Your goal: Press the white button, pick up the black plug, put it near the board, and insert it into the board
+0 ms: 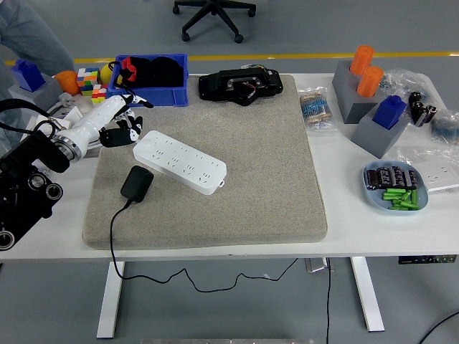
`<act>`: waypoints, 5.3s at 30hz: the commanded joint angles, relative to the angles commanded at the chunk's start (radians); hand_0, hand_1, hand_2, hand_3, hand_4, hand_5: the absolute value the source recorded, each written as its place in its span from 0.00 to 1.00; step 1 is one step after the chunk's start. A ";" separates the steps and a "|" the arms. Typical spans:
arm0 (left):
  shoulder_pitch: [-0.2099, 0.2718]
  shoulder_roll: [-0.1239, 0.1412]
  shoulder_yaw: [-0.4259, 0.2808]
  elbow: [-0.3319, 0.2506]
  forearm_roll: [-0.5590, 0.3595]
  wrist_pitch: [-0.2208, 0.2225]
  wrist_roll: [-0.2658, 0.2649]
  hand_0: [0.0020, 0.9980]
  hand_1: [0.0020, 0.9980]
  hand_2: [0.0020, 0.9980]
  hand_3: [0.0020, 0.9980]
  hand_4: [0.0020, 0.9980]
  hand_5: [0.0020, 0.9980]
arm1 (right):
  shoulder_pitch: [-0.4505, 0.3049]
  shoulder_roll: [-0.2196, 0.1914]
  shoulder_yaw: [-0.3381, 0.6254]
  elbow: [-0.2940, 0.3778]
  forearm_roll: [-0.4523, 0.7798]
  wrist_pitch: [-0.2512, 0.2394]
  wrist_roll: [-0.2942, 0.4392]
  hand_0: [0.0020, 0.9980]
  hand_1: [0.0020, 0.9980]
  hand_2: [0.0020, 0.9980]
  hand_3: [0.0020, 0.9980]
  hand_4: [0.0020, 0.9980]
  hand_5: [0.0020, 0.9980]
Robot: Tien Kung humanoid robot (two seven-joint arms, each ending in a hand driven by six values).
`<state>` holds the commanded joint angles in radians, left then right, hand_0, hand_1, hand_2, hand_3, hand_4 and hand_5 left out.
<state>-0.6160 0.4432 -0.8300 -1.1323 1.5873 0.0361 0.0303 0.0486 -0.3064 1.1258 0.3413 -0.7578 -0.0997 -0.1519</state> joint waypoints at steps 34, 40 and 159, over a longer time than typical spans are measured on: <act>-0.267 -0.065 0.414 0.279 0.044 -0.061 0.086 0.24 0.12 0.14 0.72 0.00 0.00 | 0.001 0.001 -0.007 -0.001 0.007 -0.001 0.000 0.71 0.63 0.64 0.61 0.65 0.37; -0.273 -0.065 0.424 0.297 0.049 -0.063 0.089 0.24 0.12 0.14 0.71 0.00 0.00 | 0.001 0.002 -0.008 -0.001 0.007 -0.001 0.000 0.71 0.63 0.64 0.61 0.64 0.37; 0.288 -0.104 -0.128 -0.083 0.475 0.089 0.198 0.56 0.66 0.65 0.76 0.92 0.17 | -0.015 0.014 -0.026 0.002 0.001 0.002 0.002 0.71 0.63 0.64 0.61 0.64 0.37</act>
<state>-0.3279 0.3387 -0.9576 -1.2158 2.0625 0.1246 0.2284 0.0338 -0.2919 1.1002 0.3432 -0.7566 -0.0974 -0.1500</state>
